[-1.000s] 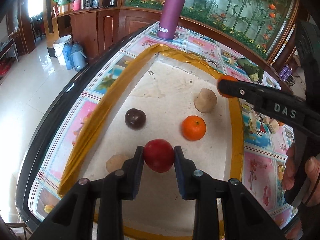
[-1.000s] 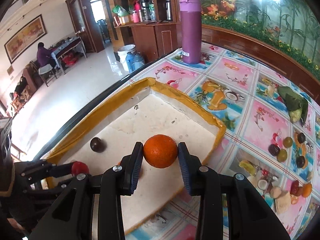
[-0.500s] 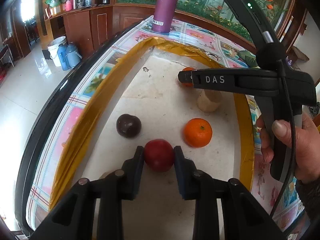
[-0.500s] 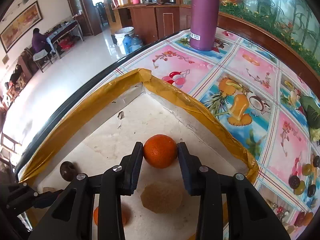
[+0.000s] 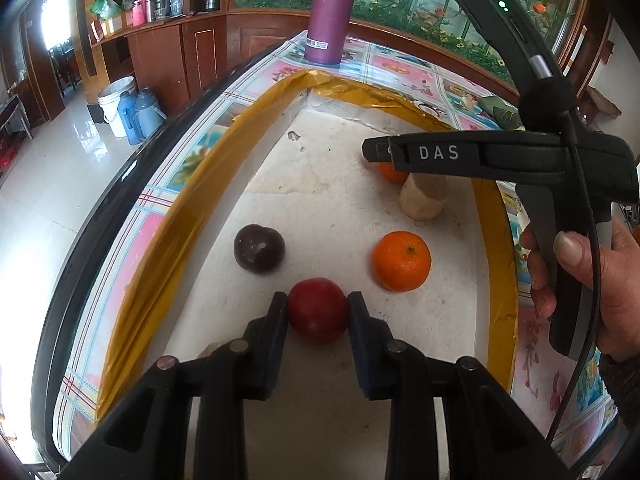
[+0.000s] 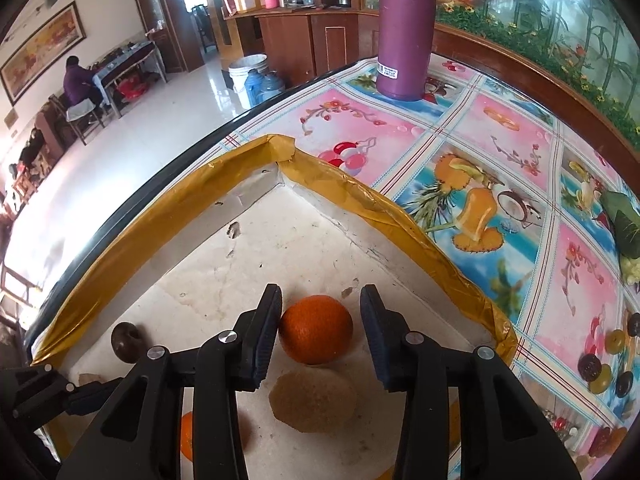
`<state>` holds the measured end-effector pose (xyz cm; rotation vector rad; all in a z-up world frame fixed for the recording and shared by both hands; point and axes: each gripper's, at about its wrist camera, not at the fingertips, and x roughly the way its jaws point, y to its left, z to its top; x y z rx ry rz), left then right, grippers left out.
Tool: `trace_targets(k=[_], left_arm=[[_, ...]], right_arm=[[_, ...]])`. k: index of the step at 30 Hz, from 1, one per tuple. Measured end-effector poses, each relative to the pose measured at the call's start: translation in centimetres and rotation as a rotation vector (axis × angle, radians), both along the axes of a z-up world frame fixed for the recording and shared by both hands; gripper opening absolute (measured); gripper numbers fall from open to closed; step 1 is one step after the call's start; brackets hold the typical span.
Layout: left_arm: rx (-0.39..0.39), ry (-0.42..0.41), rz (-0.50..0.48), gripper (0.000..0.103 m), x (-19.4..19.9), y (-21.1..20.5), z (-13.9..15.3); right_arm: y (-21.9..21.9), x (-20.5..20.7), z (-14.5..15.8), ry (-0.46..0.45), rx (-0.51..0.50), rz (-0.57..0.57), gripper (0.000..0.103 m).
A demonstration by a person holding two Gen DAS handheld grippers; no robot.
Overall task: Organize fruits
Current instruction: 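Carry the orange and red tomato into the white tray while opening both tools, then lift both open tools out of the tray back over the table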
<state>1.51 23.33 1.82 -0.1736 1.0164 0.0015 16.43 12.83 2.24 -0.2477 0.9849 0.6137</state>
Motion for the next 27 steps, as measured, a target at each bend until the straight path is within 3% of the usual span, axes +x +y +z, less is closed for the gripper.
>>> trace_targets(k=[7, 11, 20, 27], left_arm=[[0.005, -0.008, 0.011, 0.033, -1.1, 0.3, 0.7], [0.02, -0.035, 0.032, 0.051, -1.8, 0.5, 1.5], [0.031, -0.074, 0.056, 0.059, -3.1, -0.1, 2.8], [0.083, -0.104, 0.031, 0.064, -3.8, -2.4, 3.5]], right_arm=[[-1.3, -1.2, 1.2, -0.021, 0.014, -0.024, 0.042], [-2.6, -2.7, 2.0, -0.028, 0.037, -0.041, 0.044], [-5.9, -7.8, 3.6, -0.076, 0.041, -0.06, 0.047], [-10.5, -11.5, 4.5, -0.095, 0.078, -0.135, 0.05]])
